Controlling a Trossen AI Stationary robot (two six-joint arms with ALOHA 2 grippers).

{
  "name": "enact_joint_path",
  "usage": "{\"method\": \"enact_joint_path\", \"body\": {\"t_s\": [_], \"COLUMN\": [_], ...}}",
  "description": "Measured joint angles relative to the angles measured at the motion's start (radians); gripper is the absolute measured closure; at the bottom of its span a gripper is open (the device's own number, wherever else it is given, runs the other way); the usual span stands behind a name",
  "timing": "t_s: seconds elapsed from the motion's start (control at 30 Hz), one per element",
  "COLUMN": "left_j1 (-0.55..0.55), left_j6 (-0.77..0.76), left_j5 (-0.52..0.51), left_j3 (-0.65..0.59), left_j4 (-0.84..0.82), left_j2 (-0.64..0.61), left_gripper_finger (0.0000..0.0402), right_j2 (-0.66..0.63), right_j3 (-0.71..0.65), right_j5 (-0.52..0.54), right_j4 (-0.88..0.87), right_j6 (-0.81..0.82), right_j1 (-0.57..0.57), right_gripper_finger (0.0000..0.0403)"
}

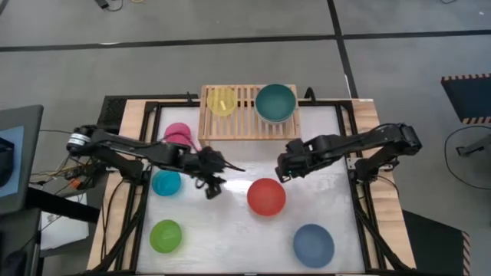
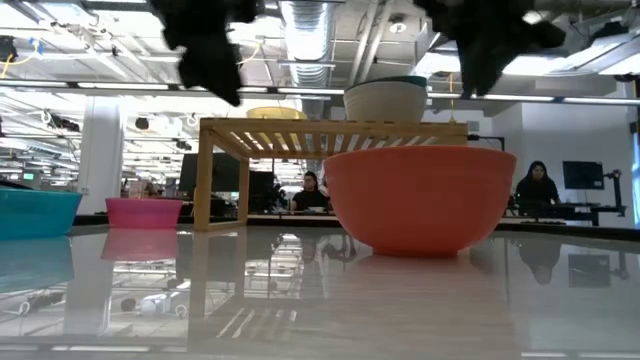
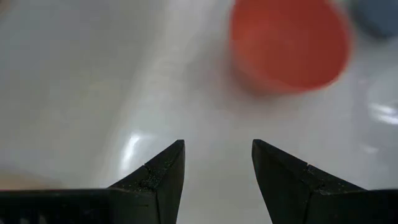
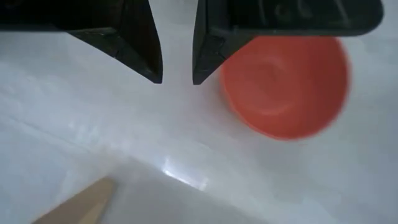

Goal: Place and stack bowls onto a shelf
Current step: Stack the orange bowl on top of the green bowl on the shelf

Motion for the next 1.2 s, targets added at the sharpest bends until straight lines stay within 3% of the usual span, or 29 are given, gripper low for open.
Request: {"method": "enact_joint_path", "body": {"t_s": [0.17, 0.53, 0.8, 0.93, 1.2], "left_j1": [0.008, 0.016, 0.002, -0.087, -0.232], "left_j6": [-0.015, -0.087, -0.213, -0.278, -0.575], "left_j5": [0.08, 0.066, 0.021, 0.012, 0.014], "left_j3": [0.006, 0.084, 0.106, -0.013, -0.29], "left_j4": [0.157, 0.125, -0.29, -0.362, -0.355], "left_j2": [0.137, 0.225, 0.046, -0.115, -0.334], "left_gripper_finger": [0.023, 0.023, 0.023, 0.023, 0.023], "right_j2": [-0.005, -0.006, -0.006, -0.006, -0.006], "right_j3": [-0.081, -0.192, -0.281, -0.286, -0.286], "right_j5": [-0.016, -0.045, -0.036, -0.032, -0.007], "right_j4": [0.065, 0.181, 0.185, 0.215, 0.314], "right_j6": [0.01, -0.042, -0.101, -0.137, -0.19], "right_j1": [0.041, 0.065, 0.075, 0.075, 0.062], "right_gripper_finger": [0.029, 0.029, 0.029, 0.029, 0.029]}}
